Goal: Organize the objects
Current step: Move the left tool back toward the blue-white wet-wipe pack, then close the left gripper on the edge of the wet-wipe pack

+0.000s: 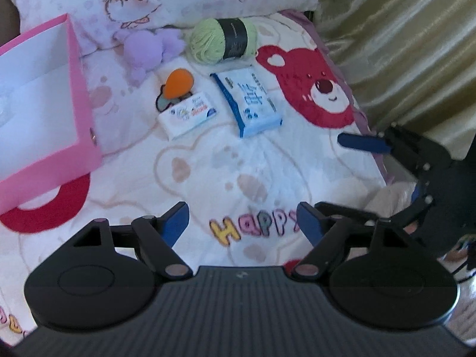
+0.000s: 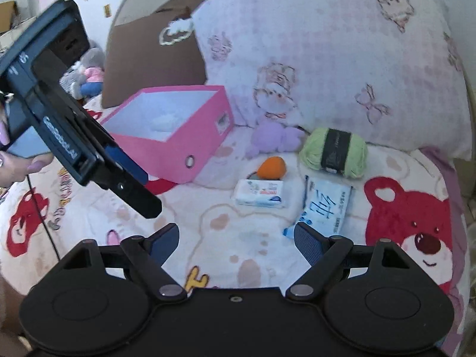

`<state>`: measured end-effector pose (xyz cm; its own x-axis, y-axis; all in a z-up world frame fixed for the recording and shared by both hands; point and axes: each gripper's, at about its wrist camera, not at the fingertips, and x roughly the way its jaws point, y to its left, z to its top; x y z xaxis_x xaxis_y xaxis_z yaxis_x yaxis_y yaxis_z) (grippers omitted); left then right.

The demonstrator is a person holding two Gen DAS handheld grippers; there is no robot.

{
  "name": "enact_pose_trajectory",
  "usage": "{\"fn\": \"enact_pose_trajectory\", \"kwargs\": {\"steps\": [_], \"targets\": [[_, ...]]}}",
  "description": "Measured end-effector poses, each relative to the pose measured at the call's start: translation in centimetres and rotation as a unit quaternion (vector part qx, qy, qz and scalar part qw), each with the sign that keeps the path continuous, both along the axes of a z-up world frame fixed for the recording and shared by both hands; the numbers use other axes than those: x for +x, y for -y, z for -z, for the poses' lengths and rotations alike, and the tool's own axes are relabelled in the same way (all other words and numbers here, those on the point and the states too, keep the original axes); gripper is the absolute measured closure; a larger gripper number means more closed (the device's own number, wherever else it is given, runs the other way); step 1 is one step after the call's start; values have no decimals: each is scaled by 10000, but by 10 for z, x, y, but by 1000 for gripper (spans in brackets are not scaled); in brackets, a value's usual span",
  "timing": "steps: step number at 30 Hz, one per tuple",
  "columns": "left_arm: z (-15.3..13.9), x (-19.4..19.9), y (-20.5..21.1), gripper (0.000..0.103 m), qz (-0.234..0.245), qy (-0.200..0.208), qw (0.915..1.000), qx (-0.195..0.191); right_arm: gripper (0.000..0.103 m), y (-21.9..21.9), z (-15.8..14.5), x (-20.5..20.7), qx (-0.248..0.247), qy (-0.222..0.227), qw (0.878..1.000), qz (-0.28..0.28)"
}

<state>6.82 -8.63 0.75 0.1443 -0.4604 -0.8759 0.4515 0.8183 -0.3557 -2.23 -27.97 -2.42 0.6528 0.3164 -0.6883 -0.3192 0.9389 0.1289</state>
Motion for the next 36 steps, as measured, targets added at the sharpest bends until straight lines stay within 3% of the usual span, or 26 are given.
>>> {"fn": "enact_pose_trajectory", "kwargs": {"steps": [8,13,20,24,27,30,33,36], "targets": [[20,11,33,22,-169,574,9981,179,17,14,40,34,472,-283,9951,827],[32,26,42,22,-335,653,9973,45,17,14,52,44,189,-163,9972,700],[63,50,53,22,-638,728,9951,-221,17,15,55,67,-793,-79,9964,280],[84,61,57,24,-772,813,9934,-244,17,20,70,79,-610,-7,9964,592],[93,67,63,24,-800,893,9921,-379,19,31,95,80,-4,7,9900,1409],[100,72,73,28,-748,962,9919,-372,21,36,107,84,320,-339,9873,1521],[102,74,84,31,-615,1103,9911,-425,21,39,104,82,272,-44,9880,1520],[107,77,94,37,-557,1125,9907,-534,21,41,111,90,45,-71,9860,1667]]}}
